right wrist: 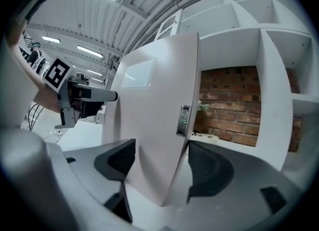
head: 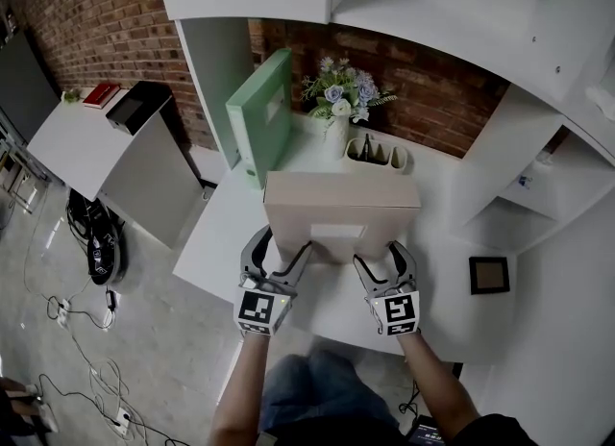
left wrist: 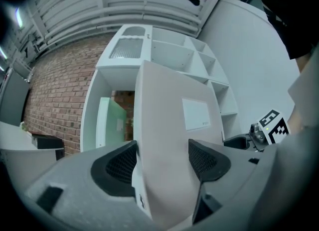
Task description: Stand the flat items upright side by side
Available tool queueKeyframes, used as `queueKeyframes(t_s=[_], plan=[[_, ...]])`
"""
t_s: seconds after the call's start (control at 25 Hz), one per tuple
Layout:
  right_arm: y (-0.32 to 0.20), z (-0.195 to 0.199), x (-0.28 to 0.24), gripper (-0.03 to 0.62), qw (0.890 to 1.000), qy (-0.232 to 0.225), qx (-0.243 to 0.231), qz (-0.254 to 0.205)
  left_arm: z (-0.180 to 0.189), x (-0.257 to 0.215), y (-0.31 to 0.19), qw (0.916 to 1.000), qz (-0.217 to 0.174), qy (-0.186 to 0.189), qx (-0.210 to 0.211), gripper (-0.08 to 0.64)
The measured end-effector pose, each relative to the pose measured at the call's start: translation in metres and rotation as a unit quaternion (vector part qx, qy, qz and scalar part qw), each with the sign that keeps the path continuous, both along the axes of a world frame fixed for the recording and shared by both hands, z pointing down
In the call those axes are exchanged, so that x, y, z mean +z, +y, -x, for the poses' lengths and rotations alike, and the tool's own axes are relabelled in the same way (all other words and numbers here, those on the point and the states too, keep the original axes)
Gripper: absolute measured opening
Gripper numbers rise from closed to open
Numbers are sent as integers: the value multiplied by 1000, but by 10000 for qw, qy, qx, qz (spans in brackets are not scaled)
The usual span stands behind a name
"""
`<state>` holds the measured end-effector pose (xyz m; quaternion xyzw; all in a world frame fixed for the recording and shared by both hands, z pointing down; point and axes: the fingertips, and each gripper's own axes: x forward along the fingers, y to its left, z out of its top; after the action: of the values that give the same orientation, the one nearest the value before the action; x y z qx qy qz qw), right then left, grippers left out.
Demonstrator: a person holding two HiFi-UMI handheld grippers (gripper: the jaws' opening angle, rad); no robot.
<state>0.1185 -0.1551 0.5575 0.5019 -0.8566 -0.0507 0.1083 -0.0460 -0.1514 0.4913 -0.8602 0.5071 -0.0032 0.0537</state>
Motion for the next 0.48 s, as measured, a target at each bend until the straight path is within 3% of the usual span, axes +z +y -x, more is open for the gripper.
queueKeyframes(t_s=[0.48], plan=[[3,-5,-1,331,9987,-170,-212,434,7,12,3,9981,551,-52,259,325]])
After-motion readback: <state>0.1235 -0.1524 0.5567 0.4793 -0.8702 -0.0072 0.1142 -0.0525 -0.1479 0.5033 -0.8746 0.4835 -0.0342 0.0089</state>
